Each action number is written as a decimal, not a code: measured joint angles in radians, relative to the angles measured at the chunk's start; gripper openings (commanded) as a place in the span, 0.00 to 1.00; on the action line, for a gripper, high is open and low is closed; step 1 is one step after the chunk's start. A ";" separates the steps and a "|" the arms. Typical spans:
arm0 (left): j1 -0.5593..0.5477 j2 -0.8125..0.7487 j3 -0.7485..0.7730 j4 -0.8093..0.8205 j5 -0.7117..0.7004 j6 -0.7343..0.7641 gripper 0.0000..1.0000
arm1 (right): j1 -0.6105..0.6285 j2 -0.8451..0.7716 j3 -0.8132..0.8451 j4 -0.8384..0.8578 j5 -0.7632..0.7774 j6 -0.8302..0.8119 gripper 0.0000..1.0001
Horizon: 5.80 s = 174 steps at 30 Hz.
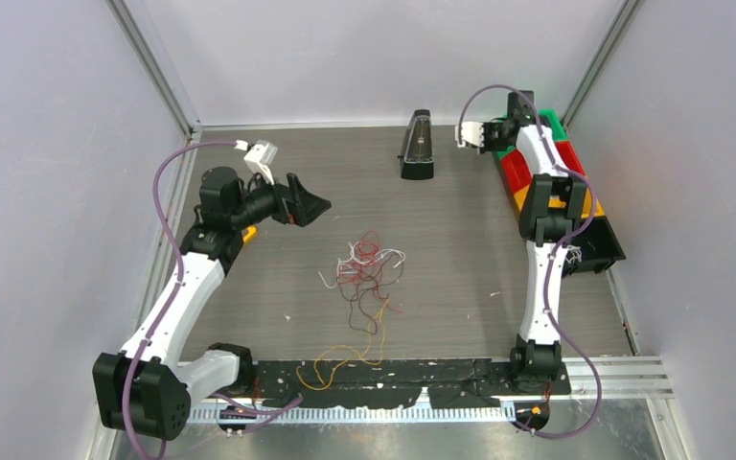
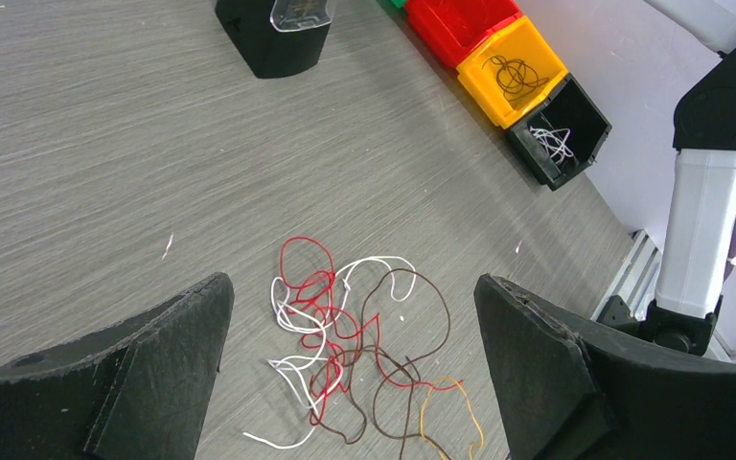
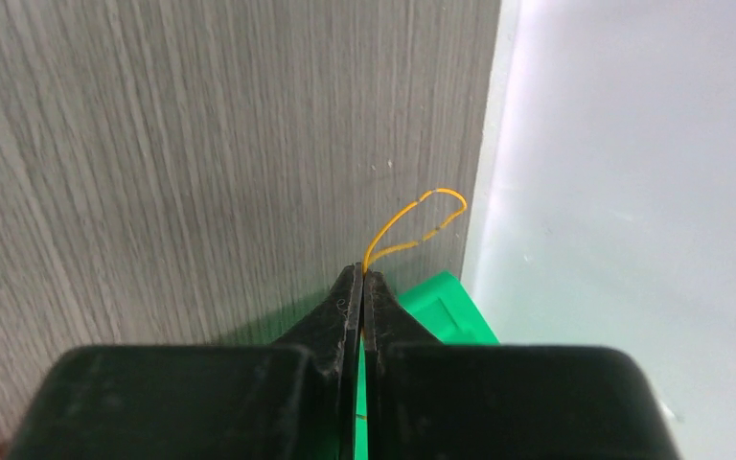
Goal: Untangle the cables
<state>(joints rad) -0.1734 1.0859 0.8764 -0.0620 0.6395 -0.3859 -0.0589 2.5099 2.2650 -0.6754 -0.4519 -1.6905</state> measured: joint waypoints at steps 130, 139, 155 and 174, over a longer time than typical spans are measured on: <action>-0.494 -0.116 0.300 -0.600 0.212 0.850 0.00 | 0.505 -0.779 -1.118 0.277 -0.182 1.678 0.83; -0.246 -0.082 0.347 -0.508 0.404 0.573 0.00 | 0.360 -0.905 -0.951 0.130 -0.227 1.503 0.87; -0.171 -0.100 0.264 -0.205 0.419 0.213 0.00 | 0.627 -1.223 -1.187 0.461 -0.378 1.580 0.96; 0.027 -0.045 0.552 0.071 0.385 -0.161 0.00 | 0.708 -0.808 -1.200 0.909 -0.208 1.738 0.06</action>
<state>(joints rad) -0.1463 1.0405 1.4281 0.0086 1.0248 -0.5472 0.6495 1.7016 1.0649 0.2337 -0.6594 0.0479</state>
